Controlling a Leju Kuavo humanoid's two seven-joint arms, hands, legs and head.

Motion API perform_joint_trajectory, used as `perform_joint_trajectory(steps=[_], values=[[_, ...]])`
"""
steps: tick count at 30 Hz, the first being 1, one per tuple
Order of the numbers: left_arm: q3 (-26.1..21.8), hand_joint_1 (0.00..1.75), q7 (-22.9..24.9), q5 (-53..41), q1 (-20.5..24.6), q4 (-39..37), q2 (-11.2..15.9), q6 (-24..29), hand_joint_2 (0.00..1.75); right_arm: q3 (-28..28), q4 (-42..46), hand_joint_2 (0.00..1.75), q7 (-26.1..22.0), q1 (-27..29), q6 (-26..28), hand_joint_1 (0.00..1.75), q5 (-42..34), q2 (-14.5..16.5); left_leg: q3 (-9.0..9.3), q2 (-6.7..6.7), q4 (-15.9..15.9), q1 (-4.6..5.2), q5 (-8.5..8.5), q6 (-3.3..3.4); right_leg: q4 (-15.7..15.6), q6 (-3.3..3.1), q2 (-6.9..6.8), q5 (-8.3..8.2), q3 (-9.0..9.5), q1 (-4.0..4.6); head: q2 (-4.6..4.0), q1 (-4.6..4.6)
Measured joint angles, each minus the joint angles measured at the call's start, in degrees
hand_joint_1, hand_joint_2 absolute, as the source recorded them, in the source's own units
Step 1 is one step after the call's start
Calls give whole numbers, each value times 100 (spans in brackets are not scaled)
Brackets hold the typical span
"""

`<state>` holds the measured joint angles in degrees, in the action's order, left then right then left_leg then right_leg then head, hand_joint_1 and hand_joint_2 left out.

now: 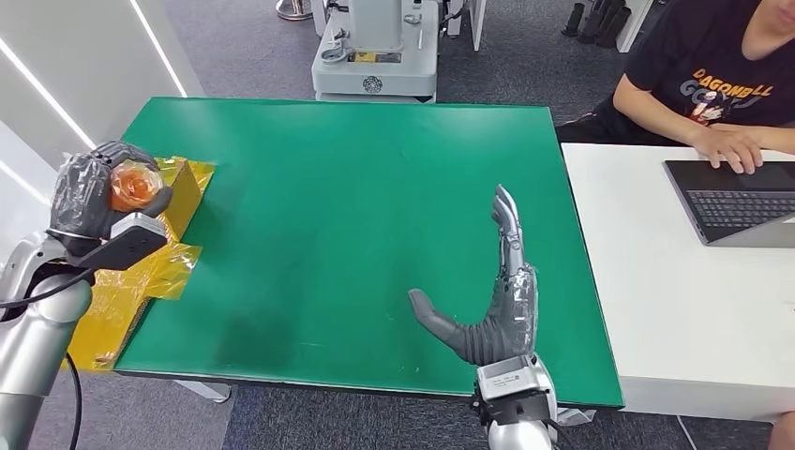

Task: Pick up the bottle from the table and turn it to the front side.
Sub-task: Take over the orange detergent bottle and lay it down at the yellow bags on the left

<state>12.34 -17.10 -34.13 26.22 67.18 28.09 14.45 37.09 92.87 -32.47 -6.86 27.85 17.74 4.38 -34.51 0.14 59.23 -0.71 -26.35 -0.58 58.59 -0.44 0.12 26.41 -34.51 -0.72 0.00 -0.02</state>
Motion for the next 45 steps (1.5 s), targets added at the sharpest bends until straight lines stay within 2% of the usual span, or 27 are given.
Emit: perform_joint_trajectory(steps=[5, 10, 16, 21, 29, 37, 41, 45], values=[[356, 175, -67, -305, 121, -540, 32, -254, 175, 0, 77, 175, -82, 42, 11, 0, -132, -11, 0, 5, 0, 0, 0, 0, 0, 0, 6, 0, -2, 0, 0, -1], [850, 175, -224, -820, 476, -1438, 58, -691, 175, 0, 84, 175, -187, 85, 25, 0, -222, -13, 1, 7, 0, 0, 0, 0, 0, -1, 7, -1, -4, 0, 0, -1], [1324, 175, -225, -1179, 962, -2554, -70, -919, 175, 0, 166, 175, -173, 97, 115, 0, -207, -14, 0, 9, 0, 0, 1, -1, 2, -2, 8, -2, -3, 0, 0, 0], [1524, 175, -394, -1324, 1171, -3257, -143, -1061, 175, 0, 280, 175, -35, 98, 161, 0, -47, -20, 0, 12, 0, 0, 0, -1, 2, -2, 11, -2, -4, 0, 0, 0], [1915, 175, -294, -1906, 1194, -3969, -74, -1154, 175, 0, 274, 175, 6, 91, 69, 0, -97, -19, -2, 12, -3, -1, 0, -2, 3, -3, 11, -1, -3, 0, 0, -1], [2064, 175, -276, -2096, 1160, -4174, 53, -1163, 175, 1, 227, 175, -14, 81, 11, 0, -158, -11, -3, 9, -3, -2, 0, -2, 4, -3, 9, -1, -3, 0, 0, -1], [2118, 0, -123, -2107, 1044, -4277, 109, -755, 175, 6, 153, 175, -16, 36, -63, 0, -232, 11, -3, 7, -3, 0, 0, -2, 3, -3, 8, -1, -2, 0, 0, 1], [2108, 0, -54, -2132, 992, -4276, 80, -412, 175, 9, 131, 175, -6, 11, -121, 0, -237, 29, -1, 8, -3, 0, 0, -2, 3, -3, 8, -1, 0, 0, 0, -1]])
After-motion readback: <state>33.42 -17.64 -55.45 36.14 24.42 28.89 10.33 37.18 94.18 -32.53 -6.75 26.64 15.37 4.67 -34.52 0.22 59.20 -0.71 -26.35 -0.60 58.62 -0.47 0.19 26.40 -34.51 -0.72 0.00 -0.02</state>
